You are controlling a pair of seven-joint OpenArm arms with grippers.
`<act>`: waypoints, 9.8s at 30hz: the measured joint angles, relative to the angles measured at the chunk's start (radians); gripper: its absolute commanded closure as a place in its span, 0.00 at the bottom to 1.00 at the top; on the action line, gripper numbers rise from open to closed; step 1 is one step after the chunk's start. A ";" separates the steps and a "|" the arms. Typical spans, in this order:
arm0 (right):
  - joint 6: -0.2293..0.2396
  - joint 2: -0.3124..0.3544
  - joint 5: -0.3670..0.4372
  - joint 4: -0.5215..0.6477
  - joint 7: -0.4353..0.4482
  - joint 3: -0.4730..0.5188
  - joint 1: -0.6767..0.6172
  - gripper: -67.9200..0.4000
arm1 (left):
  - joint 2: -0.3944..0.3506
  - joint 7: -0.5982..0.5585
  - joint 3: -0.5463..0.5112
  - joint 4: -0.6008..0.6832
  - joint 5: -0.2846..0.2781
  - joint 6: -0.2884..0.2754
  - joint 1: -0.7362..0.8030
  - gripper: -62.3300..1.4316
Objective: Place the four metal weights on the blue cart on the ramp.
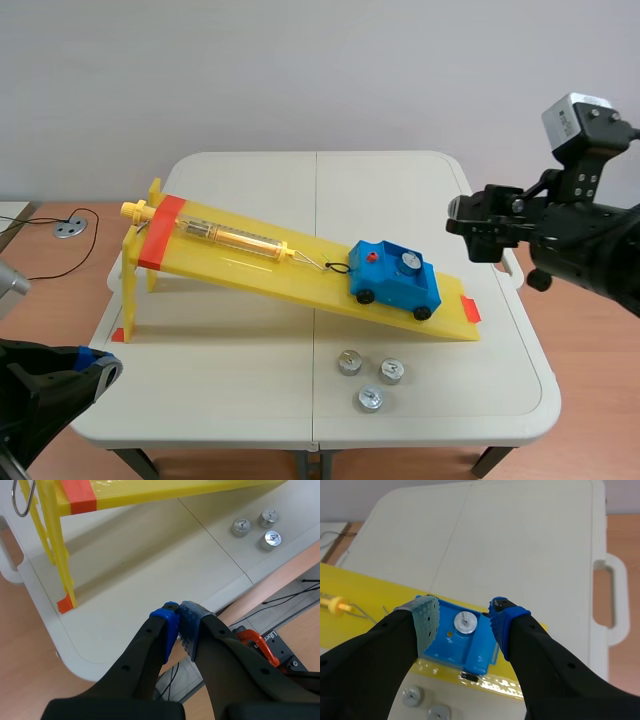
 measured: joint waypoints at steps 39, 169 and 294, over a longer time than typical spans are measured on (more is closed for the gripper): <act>-0.009 0.146 -0.428 -0.029 0.128 -0.418 -0.204 0.65 | 0.000 0.000 0.000 0.000 0.000 0.000 0.000 0.90; -0.112 -0.100 0.018 -0.321 -0.022 -0.106 0.115 0.72 | 0.000 0.000 0.000 0.000 0.000 0.000 0.000 0.90; -0.179 -0.056 -0.500 -0.510 0.328 -0.505 0.049 0.98 | 0.000 0.000 0.000 0.000 0.000 0.000 0.000 0.90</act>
